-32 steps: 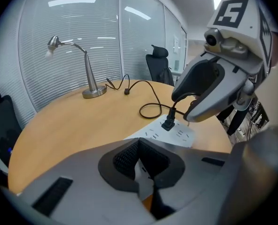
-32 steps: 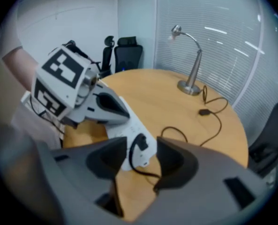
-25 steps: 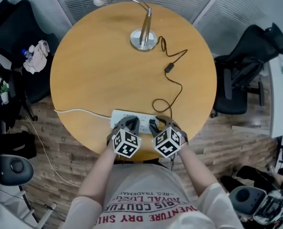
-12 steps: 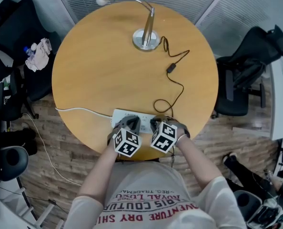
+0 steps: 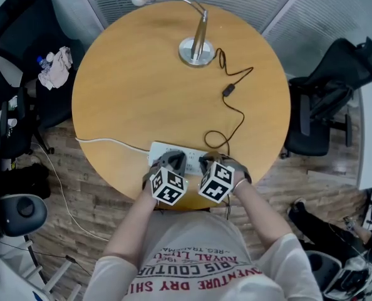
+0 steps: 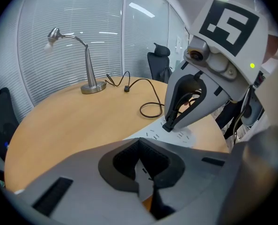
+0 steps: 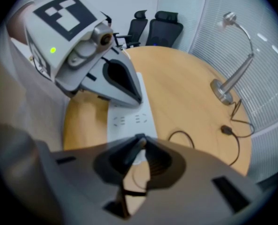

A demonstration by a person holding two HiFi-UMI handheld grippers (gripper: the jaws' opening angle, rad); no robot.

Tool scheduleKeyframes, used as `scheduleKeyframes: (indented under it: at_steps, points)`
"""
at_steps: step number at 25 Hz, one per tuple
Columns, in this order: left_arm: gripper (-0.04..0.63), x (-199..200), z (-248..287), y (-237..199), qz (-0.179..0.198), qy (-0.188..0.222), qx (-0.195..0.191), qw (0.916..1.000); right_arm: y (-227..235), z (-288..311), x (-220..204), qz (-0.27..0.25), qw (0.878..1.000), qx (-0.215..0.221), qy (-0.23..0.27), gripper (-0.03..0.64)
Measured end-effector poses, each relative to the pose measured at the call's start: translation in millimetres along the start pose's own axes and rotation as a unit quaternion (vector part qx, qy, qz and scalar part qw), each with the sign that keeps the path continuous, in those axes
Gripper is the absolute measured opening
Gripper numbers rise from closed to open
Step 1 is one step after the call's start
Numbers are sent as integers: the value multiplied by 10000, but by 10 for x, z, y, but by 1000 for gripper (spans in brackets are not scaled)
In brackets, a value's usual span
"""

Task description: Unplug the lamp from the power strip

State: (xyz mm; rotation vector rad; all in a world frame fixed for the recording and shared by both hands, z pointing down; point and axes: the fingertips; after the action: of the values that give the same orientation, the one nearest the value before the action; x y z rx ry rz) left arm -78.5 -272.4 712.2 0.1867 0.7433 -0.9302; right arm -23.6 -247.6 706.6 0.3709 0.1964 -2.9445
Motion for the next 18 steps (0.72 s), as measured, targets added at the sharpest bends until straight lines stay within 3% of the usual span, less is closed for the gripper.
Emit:
scheduleKeyframes:
  at_steps: [9, 18]
  points:
    - [28, -18, 8, -7, -203, -95, -160, 9996, -19, -6, 8, -38, 9999, 70, -73, 72]
    - [28, -33, 17, 26, 4, -63, -50, 10000, -44, -109, 27, 92, 9999, 126, -51, 71]
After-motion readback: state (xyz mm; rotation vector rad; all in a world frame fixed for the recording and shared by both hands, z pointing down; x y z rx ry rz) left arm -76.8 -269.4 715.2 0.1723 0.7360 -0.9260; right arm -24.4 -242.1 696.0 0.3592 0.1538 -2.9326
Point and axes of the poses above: the fingertips, and each gripper's own axes: z forward along the fingers, y to its right, x out of its top, and after that the axes turned 11 degrees about -z, right-handed
